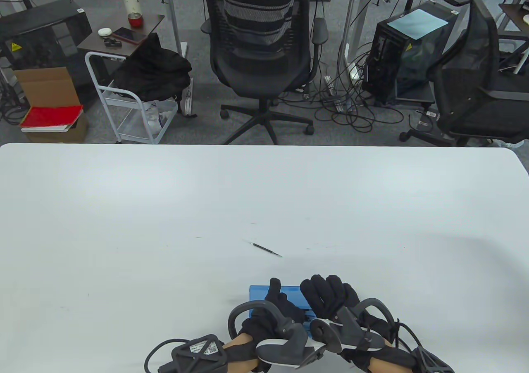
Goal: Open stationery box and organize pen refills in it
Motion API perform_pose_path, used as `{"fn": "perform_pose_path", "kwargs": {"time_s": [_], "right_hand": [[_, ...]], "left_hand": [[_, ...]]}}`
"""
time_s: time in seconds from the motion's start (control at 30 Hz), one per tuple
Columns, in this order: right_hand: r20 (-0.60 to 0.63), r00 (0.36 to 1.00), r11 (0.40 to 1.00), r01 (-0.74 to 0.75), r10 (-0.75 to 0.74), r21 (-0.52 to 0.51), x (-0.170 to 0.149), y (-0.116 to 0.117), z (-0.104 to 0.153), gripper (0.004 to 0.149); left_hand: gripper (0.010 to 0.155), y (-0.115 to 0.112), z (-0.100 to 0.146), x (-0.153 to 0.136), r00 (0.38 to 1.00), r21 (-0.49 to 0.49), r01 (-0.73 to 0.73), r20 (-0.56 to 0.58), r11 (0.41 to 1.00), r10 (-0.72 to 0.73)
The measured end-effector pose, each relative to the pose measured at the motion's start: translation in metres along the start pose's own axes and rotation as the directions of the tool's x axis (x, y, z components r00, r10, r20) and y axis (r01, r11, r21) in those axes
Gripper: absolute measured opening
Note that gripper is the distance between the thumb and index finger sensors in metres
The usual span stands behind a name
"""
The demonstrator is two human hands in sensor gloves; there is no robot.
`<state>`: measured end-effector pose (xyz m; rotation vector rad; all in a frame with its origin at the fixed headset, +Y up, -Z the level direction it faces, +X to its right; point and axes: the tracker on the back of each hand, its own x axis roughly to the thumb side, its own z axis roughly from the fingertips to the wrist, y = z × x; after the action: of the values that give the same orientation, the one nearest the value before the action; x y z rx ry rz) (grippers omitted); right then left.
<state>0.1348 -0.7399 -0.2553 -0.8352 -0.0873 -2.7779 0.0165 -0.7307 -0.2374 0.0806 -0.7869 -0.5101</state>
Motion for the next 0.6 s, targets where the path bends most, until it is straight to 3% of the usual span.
{"fn": "perform_pose_path", "kwargs": {"time_s": [0.3,0.6], "right_hand": [[0.000,1.000,1.000,-0.002,0.002,-0.001,0.000,0.000,0.000,0.114],[0.000,1.000,1.000,-0.003,0.003,-0.002,0.000,0.000,0.000,0.114]], "left_hand": [[0.053,0.002,0.002,-0.001,1.000,-0.003,0.011,-0.004,1.000,-0.011],[0.049,0.027,0.018,-0.021,1.000,0.019,-0.021,-0.017,1.000,0.021]]}}
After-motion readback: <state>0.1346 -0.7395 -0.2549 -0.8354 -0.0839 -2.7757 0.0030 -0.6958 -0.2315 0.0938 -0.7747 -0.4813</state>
